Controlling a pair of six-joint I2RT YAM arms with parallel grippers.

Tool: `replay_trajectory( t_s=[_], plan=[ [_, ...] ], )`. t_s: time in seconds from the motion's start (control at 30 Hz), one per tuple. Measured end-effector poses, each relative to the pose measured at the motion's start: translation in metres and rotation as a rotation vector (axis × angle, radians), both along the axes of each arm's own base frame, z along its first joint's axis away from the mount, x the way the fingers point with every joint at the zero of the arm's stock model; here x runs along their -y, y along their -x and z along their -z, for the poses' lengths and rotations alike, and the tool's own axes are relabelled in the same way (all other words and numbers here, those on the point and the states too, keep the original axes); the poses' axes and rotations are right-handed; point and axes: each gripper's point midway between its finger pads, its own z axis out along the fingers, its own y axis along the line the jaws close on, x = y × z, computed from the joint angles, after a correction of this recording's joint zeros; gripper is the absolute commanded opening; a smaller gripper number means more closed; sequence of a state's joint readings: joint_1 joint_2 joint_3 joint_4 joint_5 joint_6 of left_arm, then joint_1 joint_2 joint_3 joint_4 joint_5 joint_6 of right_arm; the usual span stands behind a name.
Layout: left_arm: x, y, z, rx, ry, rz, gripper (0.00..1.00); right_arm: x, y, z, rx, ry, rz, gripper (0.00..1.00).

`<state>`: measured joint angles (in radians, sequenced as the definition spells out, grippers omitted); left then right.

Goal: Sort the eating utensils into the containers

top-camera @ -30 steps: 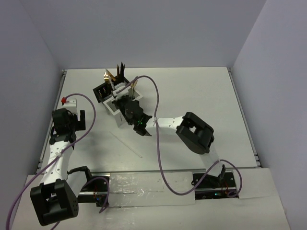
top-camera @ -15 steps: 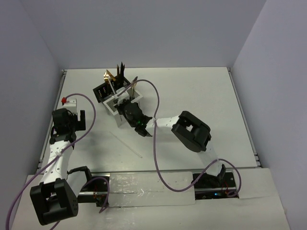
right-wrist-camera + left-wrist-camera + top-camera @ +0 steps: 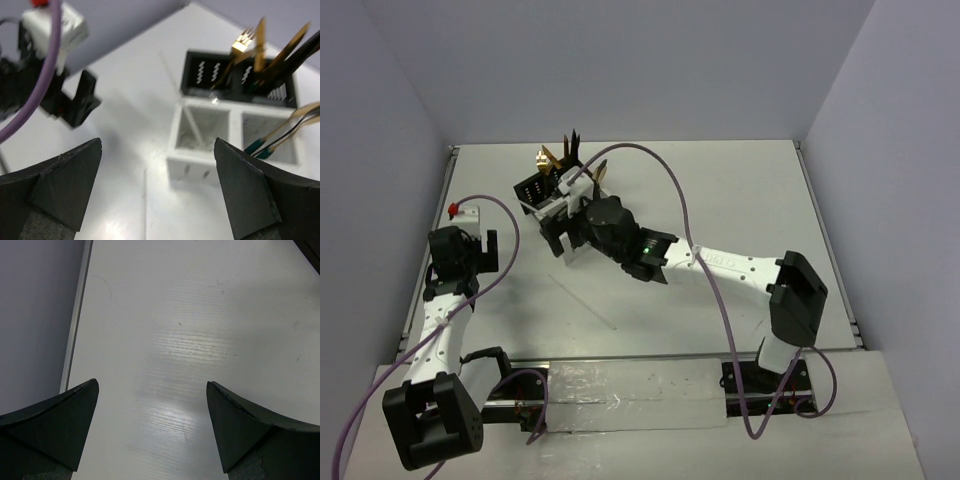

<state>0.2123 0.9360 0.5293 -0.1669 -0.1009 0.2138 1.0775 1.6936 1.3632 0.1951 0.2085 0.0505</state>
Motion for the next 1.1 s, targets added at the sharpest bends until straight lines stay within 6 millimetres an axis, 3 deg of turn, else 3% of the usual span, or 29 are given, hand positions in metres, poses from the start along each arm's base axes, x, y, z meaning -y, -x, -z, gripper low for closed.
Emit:
replay_trajectory(
  t_s=[0.1, 0.3, 0.37, 0.47, 0.67, 0.77, 0.8, 0.93, 1.0, 1.1],
  plan=[
    [0.0, 0.0, 0.0, 0.0, 0.0, 0.0, 0.99, 0.002, 0.03, 0.031, -0.122, 0.098, -0.033, 1.0],
    [0.0, 0.0, 0.0, 0.0, 0.0, -0.001, 0.99, 0.018, 0.088, 0.171, -0.364, 0.516, -0.037, 0.97],
    [0.0, 0.0, 0.0, 0.0, 0.0, -0.001, 0.99, 0.029, 0.1, 0.209, -0.418, 0.642, -0.035, 0.93],
    [0.0, 0.0, 0.0, 0.0, 0.0, 0.0, 0.99, 0.045, 0.108, 0.244, -0.487, 0.77, -0.028, 0.91],
    [0.0, 0.0, 0.001, -0.002, 0.0, -0.001, 0.99, 0.041, 0.106, 0.252, -0.563, 0.791, -0.046, 0.77],
    [0.0, 0.0, 0.001, -0.003, 0.0, -0.001, 0.99, 0.036, 0.105, 0.255, -0.592, 0.785, -0.064, 0.61],
    [0.0, 0.0, 0.001, -0.003, 0.0, -0.001, 0.99, 0.035, 0.106, 0.257, -0.603, 0.785, -0.072, 0.48],
    [0.0, 0.0, 0.001, -0.003, 0.0, -0.001, 0.99, 0.029, 0.104, 0.258, -0.612, 0.807, -0.075, 0.2],
    [0.0, 0.001, 0.001, -0.003, 0.001, 0.0, 0.99, 0.024, 0.102, 0.258, -0.611, 0.816, -0.073, 0.0],
    [0.0, 0.001, 0.002, -0.004, 0.001, 0.0, 0.99, 0.022, 0.102, 0.258, -0.602, 0.827, -0.069, 0.0]
  ],
)
